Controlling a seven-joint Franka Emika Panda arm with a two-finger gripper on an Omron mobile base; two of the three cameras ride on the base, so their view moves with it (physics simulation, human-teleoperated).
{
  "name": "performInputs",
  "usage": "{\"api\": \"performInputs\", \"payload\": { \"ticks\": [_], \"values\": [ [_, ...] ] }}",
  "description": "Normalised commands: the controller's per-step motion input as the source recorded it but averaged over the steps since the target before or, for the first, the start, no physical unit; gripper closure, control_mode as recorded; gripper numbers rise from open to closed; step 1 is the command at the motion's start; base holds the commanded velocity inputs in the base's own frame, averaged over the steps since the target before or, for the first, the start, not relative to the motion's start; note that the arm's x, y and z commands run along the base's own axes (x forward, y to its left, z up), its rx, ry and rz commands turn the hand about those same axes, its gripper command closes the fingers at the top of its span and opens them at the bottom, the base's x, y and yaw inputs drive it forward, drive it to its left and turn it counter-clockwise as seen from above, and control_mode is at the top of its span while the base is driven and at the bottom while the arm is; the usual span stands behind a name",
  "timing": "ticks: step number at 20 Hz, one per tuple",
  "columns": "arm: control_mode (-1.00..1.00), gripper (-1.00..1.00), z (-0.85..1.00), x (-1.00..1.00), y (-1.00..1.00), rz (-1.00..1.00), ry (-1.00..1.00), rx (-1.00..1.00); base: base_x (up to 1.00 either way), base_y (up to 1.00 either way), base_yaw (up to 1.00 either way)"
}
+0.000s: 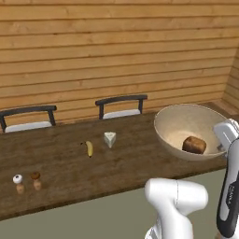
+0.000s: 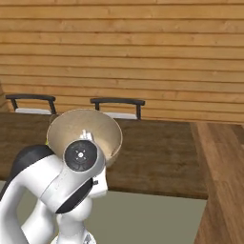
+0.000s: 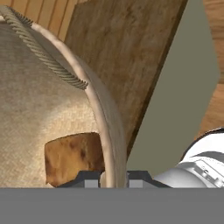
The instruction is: Open the cabinet, pick up the bread from the cabinet and place it in the basket. Then move the basket to the dining counter.
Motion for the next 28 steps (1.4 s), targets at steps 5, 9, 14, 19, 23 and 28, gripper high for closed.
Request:
{"api": "performInputs", "payload": {
  "ticks": [5,9,14,19,23,28],
  "values": [
    [-1.00,1.00,-0.08,0.37,-0.32,0.03,0.04,0.03,0.16,-0.27,0.01],
    [-1.00,1.00,-0.33,0.95,-0.67,0.09,0.13,0.06,0.00,0.00,0.00],
    [-1.00,1.00,-0.50,1.00,-0.51,0.10,0.15,0.01,0.00,0.00,0.00],
    [-1.00,1.00,-0.48,1.00,-0.39,0.07,0.03,0.01,0.00,0.00,0.00],
    [-1.00,1.00,-0.41,0.92,-0.37,0.07,0.00,0.01,0.00,0.00,0.00],
    [-1.00,1.00,-0.42,0.65,-0.30,0.05,0.00,0.00,0.00,0.00,0.00]
  ]
}}
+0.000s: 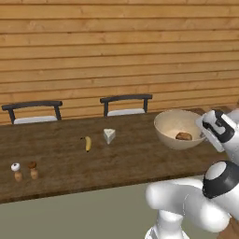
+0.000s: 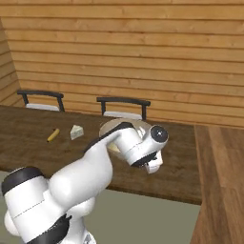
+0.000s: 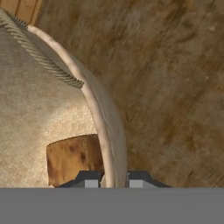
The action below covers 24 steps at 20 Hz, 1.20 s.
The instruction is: Open the cabinet, pick up the bread from the cabinet and place it in the basket. Then move the basket to the dining counter.
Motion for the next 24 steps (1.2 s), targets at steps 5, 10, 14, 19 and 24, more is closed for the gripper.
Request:
{"api": "performInputs", "payload": {
  "ticks": [5,10,14,19,24],
  "values": [
    [-1.00,1.00,-0.28,0.32,-0.29,0.01,0.00,0.00,0.00,0.00,0.00],
    [-1.00,1.00,-0.45,0.05,0.00,0.00,0.07,-0.01,0.00,0.00,0.00],
    [-1.00,1.00,-0.55,0.00,0.10,0.00,0.08,-0.03,0.00,0.00,0.00],
    [-1.00,-1.00,-0.19,-0.08,0.22,0.00,0.00,0.00,0.00,0.00,0.00],
    [-1.00,-1.00,0.37,-0.40,0.34,0.00,-0.11,0.00,0.00,0.00,0.00]
  ]
}}
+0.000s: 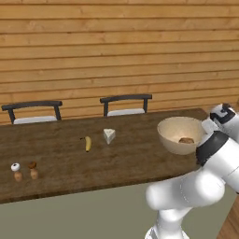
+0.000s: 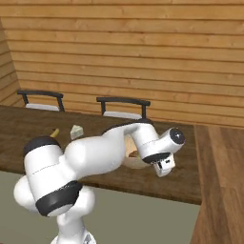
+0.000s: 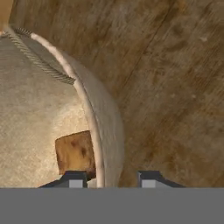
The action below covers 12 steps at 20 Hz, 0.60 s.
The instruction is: Open the cabinet, pick up the bread from the cabinet and place it in the basket. Then move the basket to the dining counter.
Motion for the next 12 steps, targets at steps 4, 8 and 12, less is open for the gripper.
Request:
{"api": "performInputs", "payload": {
  "ticks": [4,8,12],
  "values": [
    [-1.00,-1.00,0.64,-0.70,0.52,0.04,-0.17,-0.02,0.00,0.00,0.00],
    [-1.00,-1.00,0.66,-0.97,0.87,0.16,-0.16,-0.05,0.00,0.00,0.00],
    [-1.00,-1.00,0.71,-0.95,1.00,0.20,-0.13,-0.13,0.00,0.00,0.00]
  ]
}}
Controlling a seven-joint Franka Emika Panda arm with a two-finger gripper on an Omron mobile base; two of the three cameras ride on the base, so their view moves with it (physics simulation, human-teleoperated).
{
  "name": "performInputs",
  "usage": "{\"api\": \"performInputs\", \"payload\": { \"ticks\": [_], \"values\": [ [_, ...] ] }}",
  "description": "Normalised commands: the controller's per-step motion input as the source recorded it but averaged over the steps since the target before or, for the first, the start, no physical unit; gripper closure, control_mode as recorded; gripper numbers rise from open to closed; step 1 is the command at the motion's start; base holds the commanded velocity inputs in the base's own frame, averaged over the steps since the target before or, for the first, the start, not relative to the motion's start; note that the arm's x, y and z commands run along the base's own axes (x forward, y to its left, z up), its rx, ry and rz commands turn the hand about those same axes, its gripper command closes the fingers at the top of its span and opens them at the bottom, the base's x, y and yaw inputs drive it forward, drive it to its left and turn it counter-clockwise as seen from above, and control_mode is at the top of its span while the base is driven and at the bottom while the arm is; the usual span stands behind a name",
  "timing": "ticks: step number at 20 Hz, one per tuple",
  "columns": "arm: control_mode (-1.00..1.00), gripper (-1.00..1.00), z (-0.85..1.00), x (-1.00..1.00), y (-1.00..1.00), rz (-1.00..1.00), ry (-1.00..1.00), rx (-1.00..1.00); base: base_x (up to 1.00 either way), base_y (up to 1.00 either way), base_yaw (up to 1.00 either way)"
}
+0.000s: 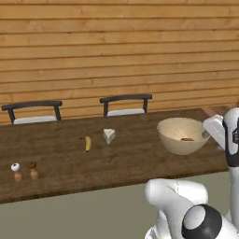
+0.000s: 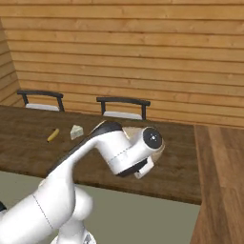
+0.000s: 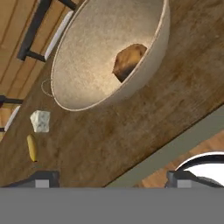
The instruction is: Open the cabinet, pick up the bread from the cabinet and place it in the basket. Then move the basket to the dining counter.
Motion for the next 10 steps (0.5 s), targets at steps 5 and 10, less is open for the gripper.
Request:
{"api": "performInputs", "payload": {
  "ticks": [5,10],
  "values": [
    [-1.00,-1.00,0.80,-0.92,1.00,0.19,-0.09,-0.06,0.00,0.00,0.00],
    [-1.00,-1.00,0.78,-0.96,1.00,0.20,-0.17,-0.01,0.00,0.00,0.00]
  ]
}}
